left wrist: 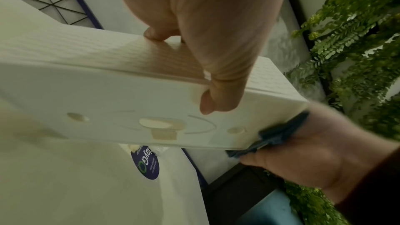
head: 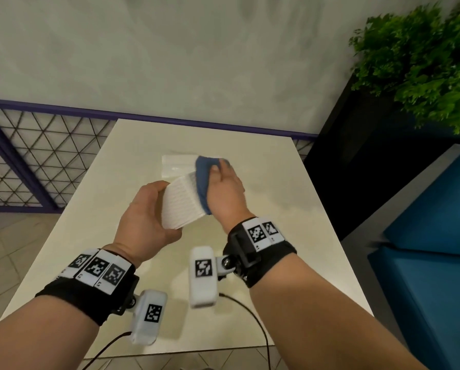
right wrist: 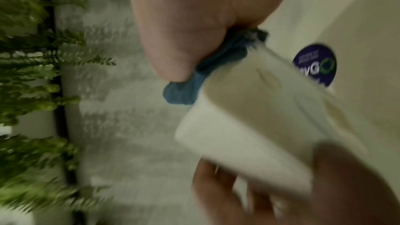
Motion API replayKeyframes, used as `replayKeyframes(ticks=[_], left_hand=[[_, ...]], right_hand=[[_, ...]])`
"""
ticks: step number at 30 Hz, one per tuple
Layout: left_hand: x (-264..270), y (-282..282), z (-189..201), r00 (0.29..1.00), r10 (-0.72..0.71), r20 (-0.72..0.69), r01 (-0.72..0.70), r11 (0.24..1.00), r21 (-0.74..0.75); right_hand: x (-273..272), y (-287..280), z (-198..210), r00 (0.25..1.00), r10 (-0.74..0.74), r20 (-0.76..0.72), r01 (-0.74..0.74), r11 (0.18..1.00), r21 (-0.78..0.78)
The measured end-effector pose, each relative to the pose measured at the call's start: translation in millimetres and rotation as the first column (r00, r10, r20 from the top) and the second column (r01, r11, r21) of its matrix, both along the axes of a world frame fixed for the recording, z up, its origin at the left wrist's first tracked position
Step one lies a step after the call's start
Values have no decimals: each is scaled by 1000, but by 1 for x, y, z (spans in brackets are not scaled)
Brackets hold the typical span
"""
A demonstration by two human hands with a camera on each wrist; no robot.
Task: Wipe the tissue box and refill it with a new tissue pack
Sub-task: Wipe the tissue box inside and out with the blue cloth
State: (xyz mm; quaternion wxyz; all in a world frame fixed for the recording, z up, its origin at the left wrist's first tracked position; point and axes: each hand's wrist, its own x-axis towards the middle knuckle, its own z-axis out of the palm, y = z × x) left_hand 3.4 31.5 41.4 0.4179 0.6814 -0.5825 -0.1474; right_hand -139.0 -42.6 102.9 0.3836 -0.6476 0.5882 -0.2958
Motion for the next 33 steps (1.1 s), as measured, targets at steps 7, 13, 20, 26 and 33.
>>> replayKeyframes(ticks=[7,13,20,26,33], left_hand=[[-3,3,7,992,13,-128,-21,998,-60],[-3,13,5,999,14,-53,-15,1000,-20],[-5,2,-10,868,-36,496,28,999,24],[-30,1,-51,756,-122,643,105,992,64],[-62,-2,-88,645,-290,707,245,955,168]], right_hand=[[14,8,1,989,122,-83,-130,985,-109],[-30,-31,-18,999,-18,45,14,996,89],[-99,-40,-53,987,-116,-109,122,991,50],[-158,-15,-94,969,23,-245,6,993,114],[-165,-11,-124,737,217,-640,-56,963,263]])
